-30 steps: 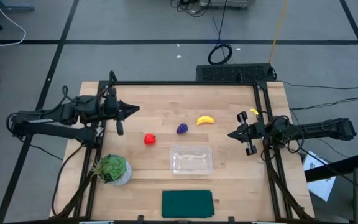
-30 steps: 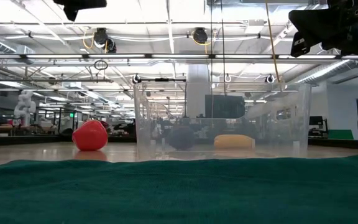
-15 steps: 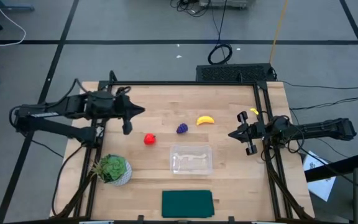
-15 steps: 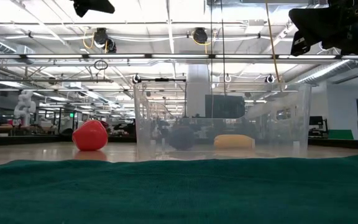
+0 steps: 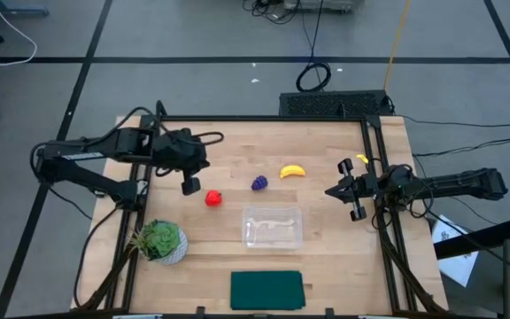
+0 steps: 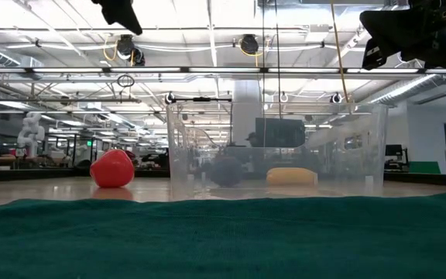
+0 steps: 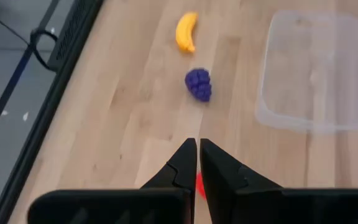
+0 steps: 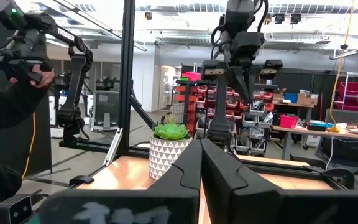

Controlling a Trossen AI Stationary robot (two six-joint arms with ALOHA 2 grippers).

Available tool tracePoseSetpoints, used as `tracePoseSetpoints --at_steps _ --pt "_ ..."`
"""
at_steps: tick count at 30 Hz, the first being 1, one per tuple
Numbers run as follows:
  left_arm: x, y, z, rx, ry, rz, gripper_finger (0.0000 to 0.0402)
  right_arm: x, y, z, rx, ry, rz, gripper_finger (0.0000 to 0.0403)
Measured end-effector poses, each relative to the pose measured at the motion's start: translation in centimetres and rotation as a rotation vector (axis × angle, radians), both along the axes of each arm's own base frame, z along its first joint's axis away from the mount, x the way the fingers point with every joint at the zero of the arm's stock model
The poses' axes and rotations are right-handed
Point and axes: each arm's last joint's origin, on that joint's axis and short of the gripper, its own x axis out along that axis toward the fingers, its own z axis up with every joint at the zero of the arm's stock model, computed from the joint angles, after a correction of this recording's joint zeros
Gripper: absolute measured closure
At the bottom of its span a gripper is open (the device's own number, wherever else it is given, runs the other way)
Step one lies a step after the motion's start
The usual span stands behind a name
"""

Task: Pick and placing Produce into tupperware
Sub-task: Put the apple into the transparent bin

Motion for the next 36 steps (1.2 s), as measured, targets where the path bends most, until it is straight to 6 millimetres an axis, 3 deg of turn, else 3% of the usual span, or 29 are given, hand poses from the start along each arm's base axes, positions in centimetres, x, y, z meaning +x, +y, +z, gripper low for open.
tracePoseSetpoints --at_steps 26,36 --pt "0.0 -0.3 -1.1 -0.108 0.117 -0.024 0.0376 0.0 0.0 0.0 -0.004 0.004 -0.001 0.0403" --pt "0.9 0.7 -1.8 -0.136 0.141 0.059 0.0376 0.0 0.0 0.0 -0.006 -0.003 -0.002 0.0403"
